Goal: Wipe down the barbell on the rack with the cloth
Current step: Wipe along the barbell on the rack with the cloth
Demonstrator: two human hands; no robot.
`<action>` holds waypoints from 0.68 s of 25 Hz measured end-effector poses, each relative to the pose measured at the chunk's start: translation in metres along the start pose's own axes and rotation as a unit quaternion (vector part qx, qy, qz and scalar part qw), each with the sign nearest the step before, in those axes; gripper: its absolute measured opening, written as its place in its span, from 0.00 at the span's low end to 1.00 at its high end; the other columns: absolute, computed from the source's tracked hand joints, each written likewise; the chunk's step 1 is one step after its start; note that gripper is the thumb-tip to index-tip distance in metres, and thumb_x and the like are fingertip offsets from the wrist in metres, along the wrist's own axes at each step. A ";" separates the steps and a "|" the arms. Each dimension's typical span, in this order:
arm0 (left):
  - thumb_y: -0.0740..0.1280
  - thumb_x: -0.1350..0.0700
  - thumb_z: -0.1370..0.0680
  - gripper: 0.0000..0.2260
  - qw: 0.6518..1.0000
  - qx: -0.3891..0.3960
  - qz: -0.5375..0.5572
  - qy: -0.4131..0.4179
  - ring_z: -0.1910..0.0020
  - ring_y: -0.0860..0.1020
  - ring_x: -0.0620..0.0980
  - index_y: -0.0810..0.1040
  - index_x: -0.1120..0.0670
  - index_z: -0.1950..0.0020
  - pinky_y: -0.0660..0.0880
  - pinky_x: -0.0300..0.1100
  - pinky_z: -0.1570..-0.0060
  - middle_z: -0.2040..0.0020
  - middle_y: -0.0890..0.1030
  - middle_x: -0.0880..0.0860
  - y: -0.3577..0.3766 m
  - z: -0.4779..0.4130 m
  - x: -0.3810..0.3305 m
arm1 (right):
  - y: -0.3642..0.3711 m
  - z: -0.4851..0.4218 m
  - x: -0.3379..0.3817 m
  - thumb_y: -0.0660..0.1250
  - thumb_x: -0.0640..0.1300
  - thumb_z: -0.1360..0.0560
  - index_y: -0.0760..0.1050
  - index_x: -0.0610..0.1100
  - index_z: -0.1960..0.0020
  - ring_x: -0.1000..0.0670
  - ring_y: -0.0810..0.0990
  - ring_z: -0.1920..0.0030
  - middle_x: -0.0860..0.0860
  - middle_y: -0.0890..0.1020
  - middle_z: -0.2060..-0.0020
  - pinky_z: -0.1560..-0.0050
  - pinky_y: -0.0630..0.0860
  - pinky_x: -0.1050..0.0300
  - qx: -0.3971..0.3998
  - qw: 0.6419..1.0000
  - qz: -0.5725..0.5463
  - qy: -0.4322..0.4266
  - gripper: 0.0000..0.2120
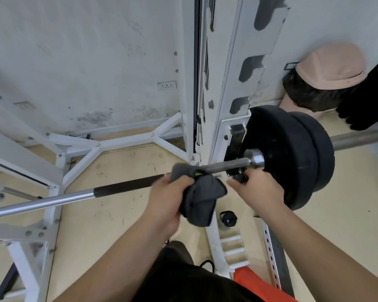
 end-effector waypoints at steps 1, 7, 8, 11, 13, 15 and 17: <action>0.70 0.64 0.24 0.09 0.990 -0.023 -0.092 0.103 0.56 0.84 0.52 0.83 0.57 0.46 0.81 0.46 0.54 0.54 0.87 0.54 -0.010 0.003 -0.027 | 0.000 0.003 0.004 0.68 0.63 0.26 0.77 0.51 0.50 0.49 0.79 0.55 0.54 0.80 0.54 0.65 0.72 0.57 -0.029 0.999 0.017 -0.034 0.16; 0.67 0.44 0.24 0.25 0.572 0.111 -0.745 0.325 0.31 0.73 0.54 0.69 0.45 0.27 0.72 0.53 0.39 0.31 0.77 0.46 0.024 -0.043 -0.034 | 0.015 0.004 0.014 0.67 0.50 0.22 0.83 0.47 0.51 0.47 0.79 0.48 0.50 0.77 0.44 0.64 0.67 0.57 -0.078 0.983 0.114 -0.124 0.09; 0.66 0.41 0.23 0.28 0.499 0.128 -0.801 0.304 0.25 0.66 0.53 0.65 0.42 0.23 0.65 0.59 0.32 0.25 0.71 0.43 0.017 -0.054 -0.025 | 0.014 0.002 0.012 0.67 0.50 0.23 0.83 0.48 0.52 0.47 0.80 0.51 0.51 0.77 0.45 0.64 0.67 0.57 -0.084 0.982 0.114 -0.126 0.08; 0.69 0.46 0.22 0.28 0.508 0.167 -0.779 0.327 0.25 0.67 0.58 0.67 0.42 0.22 0.59 0.65 0.27 0.25 0.72 0.43 0.001 -0.078 -0.029 | 0.016 0.002 0.011 0.70 0.47 0.24 0.83 0.47 0.56 0.47 0.81 0.58 0.50 0.78 0.48 0.67 0.65 0.58 -0.096 0.982 0.100 -0.129 0.05; 0.74 0.55 0.26 0.25 0.520 0.179 -0.718 0.427 0.44 0.79 0.62 0.77 0.52 0.29 0.75 0.56 0.42 0.37 0.82 0.53 0.014 -0.082 -0.022 | 0.020 0.003 0.013 0.73 0.45 0.27 0.83 0.45 0.61 0.45 0.80 0.62 0.48 0.79 0.52 0.69 0.65 0.58 -0.097 0.981 0.100 -0.134 0.05; 0.76 0.57 0.28 0.22 0.500 0.144 -0.699 0.491 0.55 0.79 0.61 0.79 0.56 0.36 0.77 0.51 0.51 0.46 0.84 0.55 0.034 -0.081 -0.002 | 0.021 0.002 0.012 0.75 0.44 0.29 0.82 0.45 0.64 0.45 0.80 0.65 0.48 0.78 0.55 0.70 0.65 0.58 -0.105 0.980 0.096 -0.136 0.06; 0.77 0.55 0.28 0.21 0.508 0.125 -0.697 0.490 0.55 0.79 0.58 0.80 0.55 0.36 0.77 0.50 0.50 0.46 0.84 0.53 0.049 -0.075 0.007 | 0.019 0.001 0.012 0.74 0.45 0.29 0.82 0.45 0.64 0.45 0.79 0.65 0.49 0.78 0.55 0.70 0.65 0.58 -0.109 0.979 0.100 -0.143 0.06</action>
Point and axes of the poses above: each hand's wrist, its own z-axis away from the middle knuckle, its own y-axis out of the palm, x = y × z, the point moved 5 cm from there along -z, towards the middle knuckle
